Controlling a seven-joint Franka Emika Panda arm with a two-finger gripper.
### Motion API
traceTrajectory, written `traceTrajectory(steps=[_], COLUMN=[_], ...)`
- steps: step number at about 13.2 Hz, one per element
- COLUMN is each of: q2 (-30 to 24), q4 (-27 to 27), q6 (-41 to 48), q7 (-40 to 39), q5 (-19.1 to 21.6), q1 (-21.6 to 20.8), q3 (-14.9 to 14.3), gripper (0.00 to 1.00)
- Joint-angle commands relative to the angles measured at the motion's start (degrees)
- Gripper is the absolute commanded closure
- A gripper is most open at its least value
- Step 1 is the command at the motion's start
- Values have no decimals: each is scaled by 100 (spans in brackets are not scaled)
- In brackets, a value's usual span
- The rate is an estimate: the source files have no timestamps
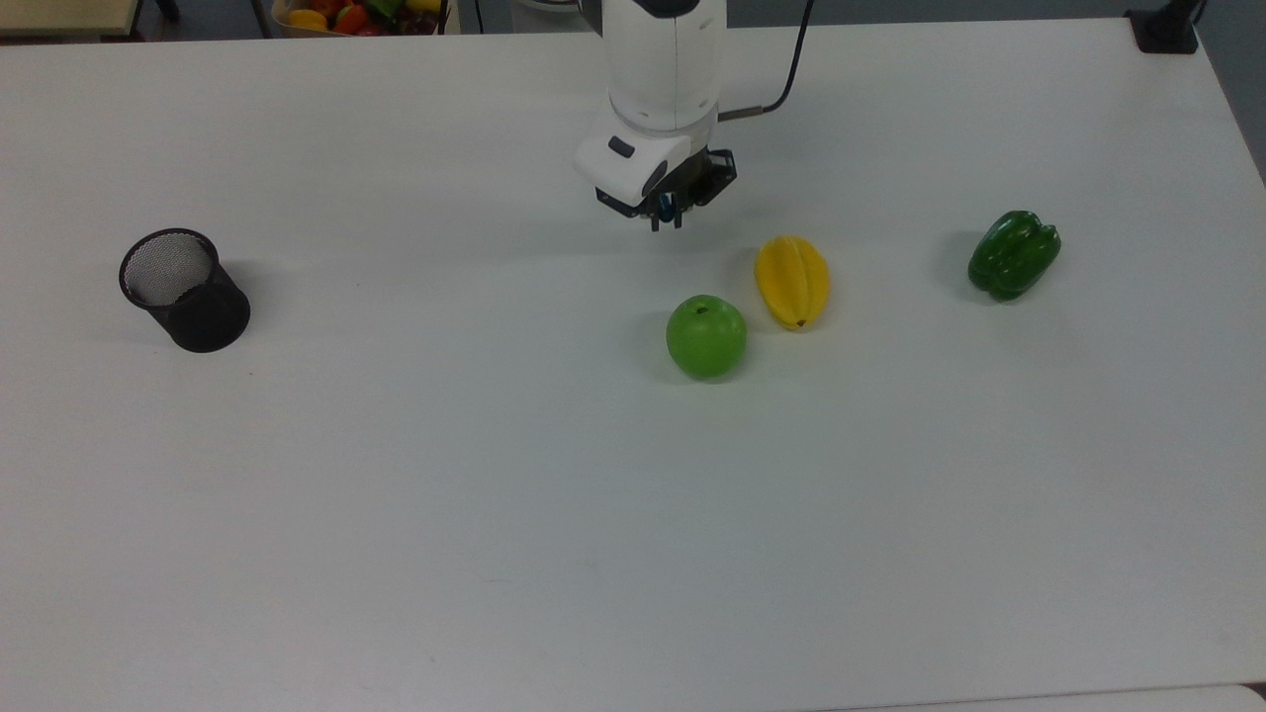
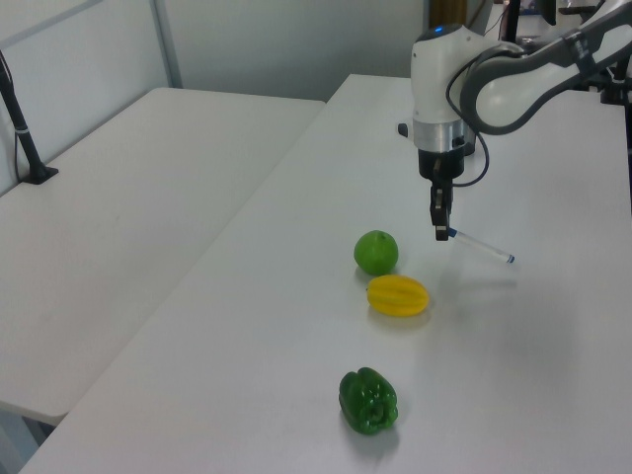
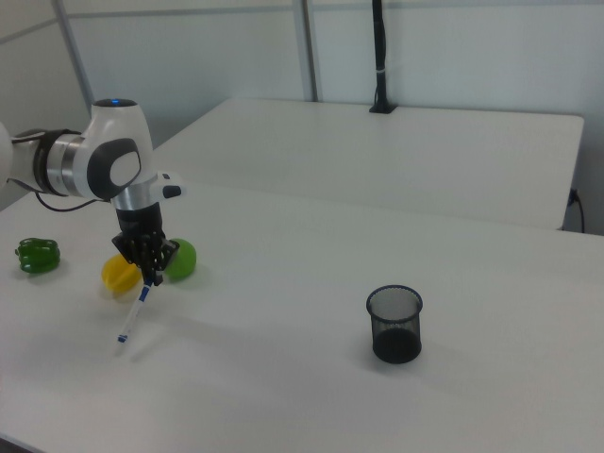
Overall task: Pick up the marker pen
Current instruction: 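Carry the held marker toward the green apple and starfruit, then lower the marker onto the table beside the apple and open the gripper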
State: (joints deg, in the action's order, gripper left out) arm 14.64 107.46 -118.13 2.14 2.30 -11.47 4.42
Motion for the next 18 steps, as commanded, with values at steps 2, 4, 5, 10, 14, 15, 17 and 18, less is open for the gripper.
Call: traceTrajectory(steps=[2, 4, 5, 10, 14, 15, 17, 18], q2=[162, 206, 241, 347, 338, 338, 320, 268], q4=[363, 556, 557, 662, 627, 627, 610, 592], q6=[-911, -1290, -1326, -1599, -1590, -1590, -1590, -1547], q7=[489, 603, 656, 700, 761, 840, 937, 938], q5=[-361, -493, -563, -634, -564, -564, -564, -564], q1=[-30, -30, -30, -22, 31, 31, 31, 49], q3=[58, 102, 102, 111, 111, 111, 111, 111], gripper=[100, 100, 100, 100, 28, 15, 0, 0])
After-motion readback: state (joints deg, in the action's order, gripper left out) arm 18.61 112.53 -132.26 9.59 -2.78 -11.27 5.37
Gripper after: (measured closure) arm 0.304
